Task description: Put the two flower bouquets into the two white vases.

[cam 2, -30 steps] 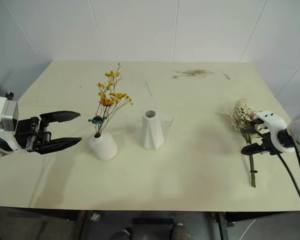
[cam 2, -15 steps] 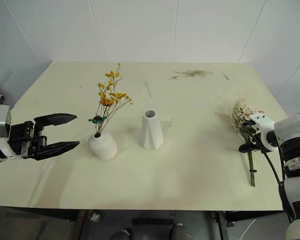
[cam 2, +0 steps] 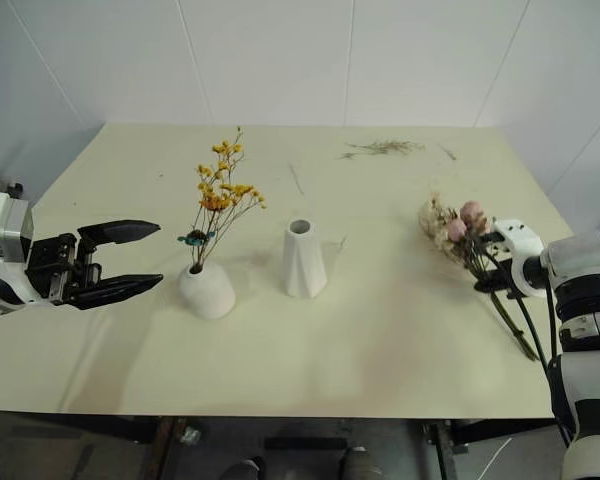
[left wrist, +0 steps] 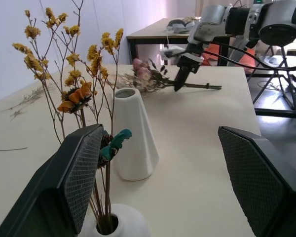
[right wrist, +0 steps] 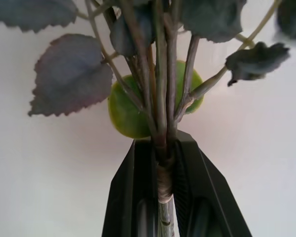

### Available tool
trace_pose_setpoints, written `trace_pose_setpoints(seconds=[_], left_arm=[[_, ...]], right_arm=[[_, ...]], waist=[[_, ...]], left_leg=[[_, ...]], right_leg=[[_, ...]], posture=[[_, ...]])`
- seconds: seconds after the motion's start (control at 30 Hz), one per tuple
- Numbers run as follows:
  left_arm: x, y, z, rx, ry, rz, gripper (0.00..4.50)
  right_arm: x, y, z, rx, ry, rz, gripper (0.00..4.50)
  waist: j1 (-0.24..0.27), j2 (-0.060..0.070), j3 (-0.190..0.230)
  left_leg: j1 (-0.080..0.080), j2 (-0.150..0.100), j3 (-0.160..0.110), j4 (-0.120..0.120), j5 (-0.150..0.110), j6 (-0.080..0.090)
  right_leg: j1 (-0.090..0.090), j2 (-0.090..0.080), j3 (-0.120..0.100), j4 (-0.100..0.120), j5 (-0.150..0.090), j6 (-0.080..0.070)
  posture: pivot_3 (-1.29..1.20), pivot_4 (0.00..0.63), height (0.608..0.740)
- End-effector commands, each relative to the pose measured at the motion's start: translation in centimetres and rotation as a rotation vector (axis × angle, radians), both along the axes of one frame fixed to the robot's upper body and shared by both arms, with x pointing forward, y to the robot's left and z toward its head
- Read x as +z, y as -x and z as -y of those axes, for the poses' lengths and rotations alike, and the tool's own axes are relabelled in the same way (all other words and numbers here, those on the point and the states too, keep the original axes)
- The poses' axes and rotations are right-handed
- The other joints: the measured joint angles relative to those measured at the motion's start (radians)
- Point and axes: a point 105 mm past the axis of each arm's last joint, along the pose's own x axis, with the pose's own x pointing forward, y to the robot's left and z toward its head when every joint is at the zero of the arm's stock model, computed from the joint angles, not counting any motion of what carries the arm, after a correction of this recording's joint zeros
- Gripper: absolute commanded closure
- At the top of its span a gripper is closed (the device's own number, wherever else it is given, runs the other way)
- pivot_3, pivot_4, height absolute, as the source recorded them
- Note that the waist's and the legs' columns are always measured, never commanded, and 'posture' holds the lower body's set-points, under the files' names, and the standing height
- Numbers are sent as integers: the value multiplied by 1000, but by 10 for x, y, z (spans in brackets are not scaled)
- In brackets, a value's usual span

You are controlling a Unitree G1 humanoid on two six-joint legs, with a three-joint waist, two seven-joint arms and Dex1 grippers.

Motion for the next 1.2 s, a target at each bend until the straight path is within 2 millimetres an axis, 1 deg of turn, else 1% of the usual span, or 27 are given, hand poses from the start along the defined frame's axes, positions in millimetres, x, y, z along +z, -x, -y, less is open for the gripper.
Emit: trace_pose_setpoints(seconds=[0.03,0.1,0.13,0.17,0.2,0.23,0.3,0.33,0.43,0.53,0.57,0.6,0.67,0.87,1.0,1.1,1.2], left_arm=[[6,-6,-2,-3,-20,29,518],[7,-8,-1,-9,-21,32,518],[8,-9,-2,-10,-21,33,518],[10,-11,-2,-12,-14,40,518],[13,-14,0,-14,1,49,518],[16,-16,1,-16,12,56,518],[21,-20,5,-26,25,80,518],[26,-20,6,-28,42,91,518],[38,-23,7,-15,92,126,518],[44,-24,4,9,100,152,518],[45,-26,1,38,96,169,518],[45,-28,-2,73,95,178,518],[45,-31,-6,112,96,186,518],[41,-31,-12,183,80,205,518],[37,-30,-14,207,71,202,518],[33,-28,-12,208,66,198,518],[31,-27,-12,212,70,197,518]], right_arm=[[98,-13,-44,200,-162,550,4413],[120,-7,-58,258,-207,719,4413],[125,-4,-62,274,-224,768,4413],[135,1,-72,301,-261,831,4413],[152,9,-84,323,-334,927,4413],[163,15,-92,332,-386,989,4413],[188,34,-114,396,-518,1107,4413],[195,41,-122,424,-566,1134,4413],[205,53,-133,463,-655,1161,4413],[212,61,-144,501,-707,1166,4413],[213,65,-153,534,-729,1155,4413],[212,68,-162,569,-744,1139,4413],[209,71,-171,602,-758,1119,4413],[193,74,-194,672,-787,1058,4413],[192,76,-207,713,-833,1043,4413],[191,77,-220,754,-851,1034,4413],[191,77,-225,774,-860,1025,4413]], waist=[[-6,0,0],[-8,0,0],[-7,0,0],[-6,0,0],[-3,0,0],[1,0,0],[4,0,0],[6,0,0],[9,0,0],[10,0,0],[10,0,0],[10,0,0],[5,0,0],[6,0,0],[7,0,0],[6,0,0],[8,0,0]], left_leg=[[0,0,0,0,0,0],[0,2,0,-1,0,0],[0,2,0,-2,0,0],[0,2,0,-2,0,0],[0,2,0,-3,0,0],[0,2,0,-4,0,0],[-1,2,0,-3,0,-1],[-1,2,0,-3,0,-1],[-1,2,-1,-3,1,-1],[-1,2,-1,-2,1,-1],[-1,2,-1,-2,1,-1],[-1,2,-1,-2,1,-1],[-1,2,-1,-2,1,0],[0,5,-1,-1,1,0],[0,5,-1,0,1,-1],[1,5,-1,0,1,-1],[0,6,-1,0,1,-1]], right_leg=[[0,0,0,0,0,0],[0,1,0,0,0,0],[0,1,0,0,0,0],[-1,1,0,0,0,0],[0,1,0,-1,0,0],[0,1,0,0,0,0],[-2,1,0,0,0,0],[-2,1,0,0,0,0],[-2,1,0,1,0,0],[-2,1,0,1,0,0],[-2,1,0,1,0,0],[-2,1,0,2,0,0],[-3,2,0,4,0,0],[-3,4,0,8,-1,-2],[-3,4,0,9,-1,-2],[-3,4,0,9,-1,-3],[-4,5,0,9,-1,-3]], posture=[[0,150,740],[0,150,740],[0,150,740],[0,150,740],[0,150,740],[0,150,740],[0,150,740],[0,150,740],[0,150,740],[0,150,740],[0,150,740],[0,150,740],[0,150,740],[0,150,740],[0,150,740],[0,150,740],[0,150,740]])
